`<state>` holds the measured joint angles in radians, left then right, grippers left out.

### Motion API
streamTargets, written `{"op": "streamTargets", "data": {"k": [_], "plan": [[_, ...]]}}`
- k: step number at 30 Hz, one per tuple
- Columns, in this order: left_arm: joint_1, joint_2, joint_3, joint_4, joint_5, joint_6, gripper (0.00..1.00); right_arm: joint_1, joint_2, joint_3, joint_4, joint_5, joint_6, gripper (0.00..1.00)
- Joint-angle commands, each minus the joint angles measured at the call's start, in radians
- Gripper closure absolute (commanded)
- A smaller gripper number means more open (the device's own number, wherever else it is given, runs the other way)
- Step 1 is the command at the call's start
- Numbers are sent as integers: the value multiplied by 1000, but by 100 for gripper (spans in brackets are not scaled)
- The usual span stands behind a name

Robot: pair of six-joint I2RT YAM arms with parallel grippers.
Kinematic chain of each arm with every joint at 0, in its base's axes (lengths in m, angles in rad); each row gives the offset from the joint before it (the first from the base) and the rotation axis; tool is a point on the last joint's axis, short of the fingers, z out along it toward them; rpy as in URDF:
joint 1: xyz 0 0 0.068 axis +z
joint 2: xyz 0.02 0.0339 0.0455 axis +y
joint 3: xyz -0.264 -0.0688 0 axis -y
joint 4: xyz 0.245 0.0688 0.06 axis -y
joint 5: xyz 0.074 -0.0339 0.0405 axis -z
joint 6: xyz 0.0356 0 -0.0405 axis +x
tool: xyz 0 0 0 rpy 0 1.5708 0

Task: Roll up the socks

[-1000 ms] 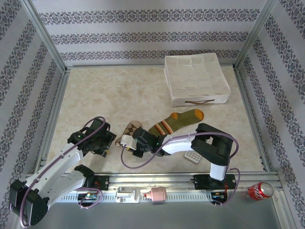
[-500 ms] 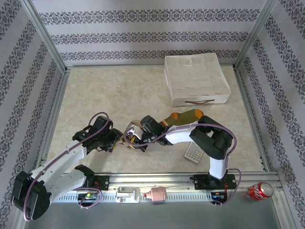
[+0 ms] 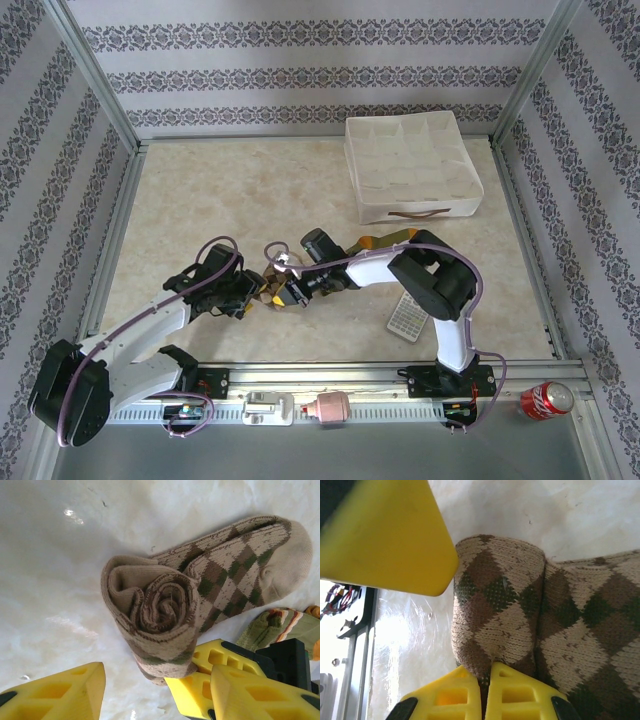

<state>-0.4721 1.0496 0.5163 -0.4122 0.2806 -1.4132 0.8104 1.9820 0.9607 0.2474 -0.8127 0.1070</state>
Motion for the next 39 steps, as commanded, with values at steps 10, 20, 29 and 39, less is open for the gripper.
{"op": "streamTargets", "data": {"k": [10,20,29,39], "plan": [[-22,22,-50,137,-3,22,46,-95,160,-17,-272,11,118,100],[-23,100,-72,241,-4,20,45,-102,181,42,-335,7,125,100],[-29,241,-41,200,-8,-13,55,-101,191,115,-410,36,94,100],[-37,265,-73,-87,-8,-152,100,23,-189,-91,-154,287,-167,57]]}}
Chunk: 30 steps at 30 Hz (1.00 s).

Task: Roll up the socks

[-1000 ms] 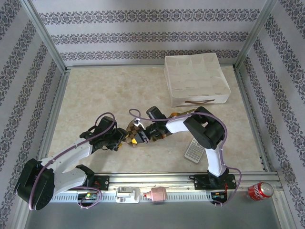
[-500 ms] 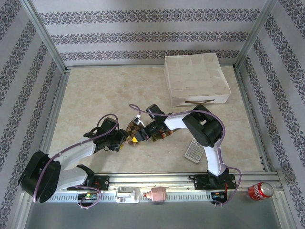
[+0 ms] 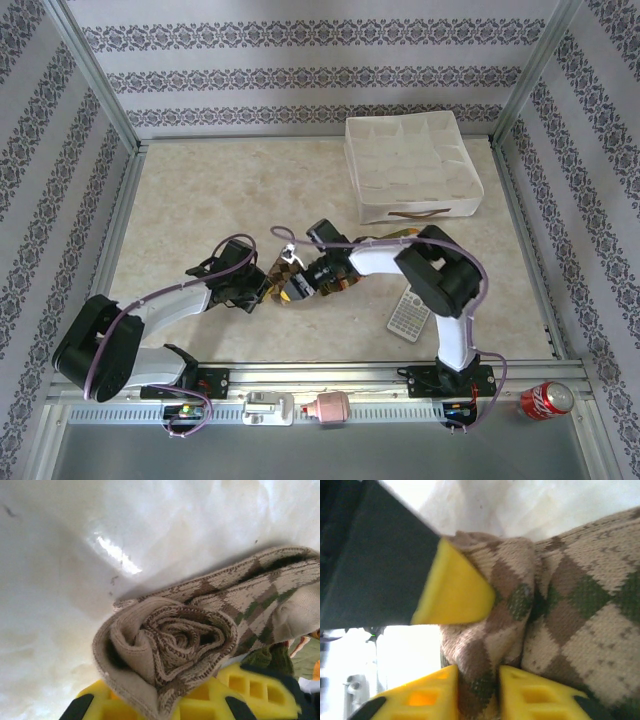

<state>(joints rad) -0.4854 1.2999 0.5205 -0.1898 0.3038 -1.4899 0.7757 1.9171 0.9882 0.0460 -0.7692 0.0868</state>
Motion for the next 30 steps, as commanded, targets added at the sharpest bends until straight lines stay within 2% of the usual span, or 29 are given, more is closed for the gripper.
{"op": "streamTargets", "data": {"k": [1,3,6,10,13,15,21,24,27,30], "plan": [[-24,-19,-80,-340,-37,-96,100,90,-206,-195,142,321,-196,50],[-23,-81,-87,-386,-52,-134,100,164,-316,-290,249,505,-288,37],[-24,-131,-109,-400,-47,-188,100,267,-353,-283,209,688,-379,37],[-24,-139,-105,-409,-41,-207,100,399,-311,-255,241,885,-467,37],[-24,-127,-93,-410,-45,-201,100,455,-250,-198,229,926,-507,38],[-24,-116,-85,-405,-43,-195,100,485,-205,-167,234,996,-536,39],[-24,-106,-77,-401,-37,-182,100,497,-130,-107,235,1043,-601,43],[-24,-115,-79,-401,-37,-181,100,491,-81,-87,229,1053,-608,49],[-24,-126,-83,-394,-34,-183,100,481,-49,-73,226,1047,-594,60],[-22,-147,-84,-393,-36,-184,98,467,-37,-55,190,1032,-554,83]]}}
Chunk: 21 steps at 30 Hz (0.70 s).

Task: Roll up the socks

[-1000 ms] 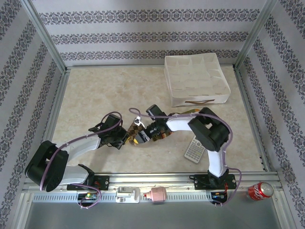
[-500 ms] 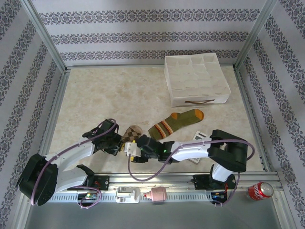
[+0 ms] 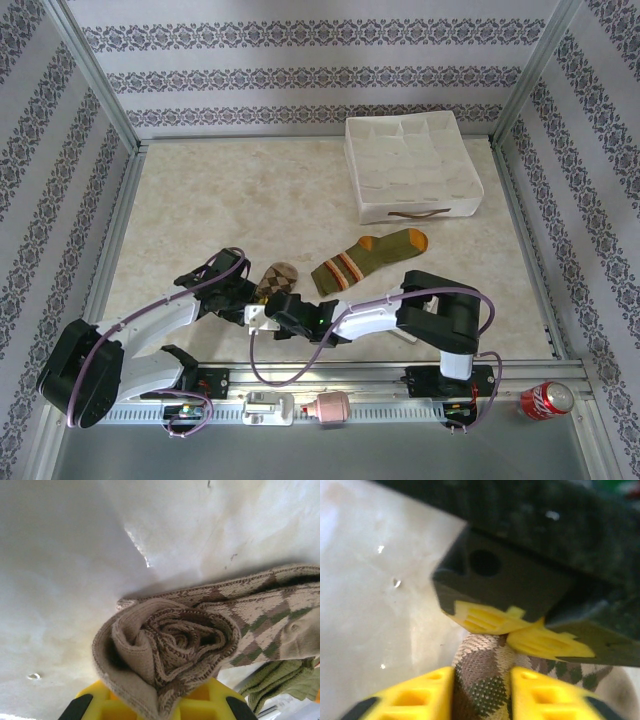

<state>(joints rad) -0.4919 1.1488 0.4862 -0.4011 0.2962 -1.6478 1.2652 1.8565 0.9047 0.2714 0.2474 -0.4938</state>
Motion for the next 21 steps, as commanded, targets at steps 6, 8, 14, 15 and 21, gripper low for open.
{"op": "streamTargets", "data": {"k": [6,8,14,15,21], "plan": [[4,-120,-44,-202,-43,-38,57,-77,18,-8,-106,-83,146,100],[25,-173,-44,-211,-43,-42,41,-95,14,-30,-121,-137,172,100],[99,-268,-78,-101,-34,-63,20,-154,10,-54,-150,-299,225,100],[107,-269,-81,-81,-28,-61,19,-166,12,-53,-152,-327,232,100],[143,-255,-61,-21,-27,6,20,-253,21,-32,-177,-501,313,100]]}}
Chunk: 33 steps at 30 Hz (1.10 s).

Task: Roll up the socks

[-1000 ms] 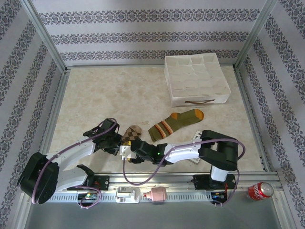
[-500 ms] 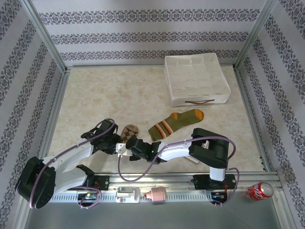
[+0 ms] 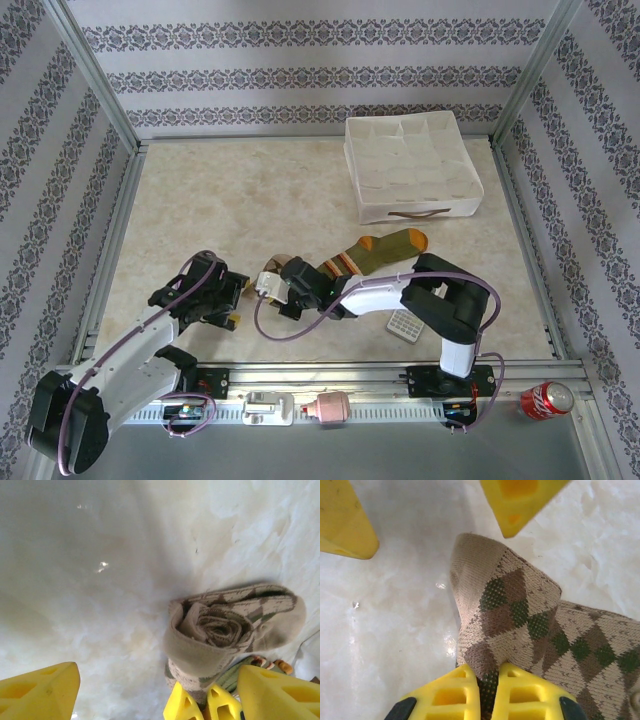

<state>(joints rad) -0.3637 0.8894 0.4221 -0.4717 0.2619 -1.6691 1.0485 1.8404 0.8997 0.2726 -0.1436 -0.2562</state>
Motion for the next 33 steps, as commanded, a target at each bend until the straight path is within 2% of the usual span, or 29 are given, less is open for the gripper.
{"op": "streamTargets", "data": {"k": [1,7,12,19,26,33], "plan": [[14,6,2,66,9,34,20,-51,42,-20,-187,-143,91,100],[15,48,15,143,42,104,24,-145,105,8,-212,-321,202,100],[9,98,15,199,71,134,32,-209,143,34,-228,-419,274,100],[-12,200,23,306,92,145,33,-277,206,57,-237,-524,355,100],[-28,296,54,379,94,154,34,-317,247,87,-273,-544,399,100],[-32,385,66,417,101,191,41,-339,275,97,-294,-535,424,100]]}}
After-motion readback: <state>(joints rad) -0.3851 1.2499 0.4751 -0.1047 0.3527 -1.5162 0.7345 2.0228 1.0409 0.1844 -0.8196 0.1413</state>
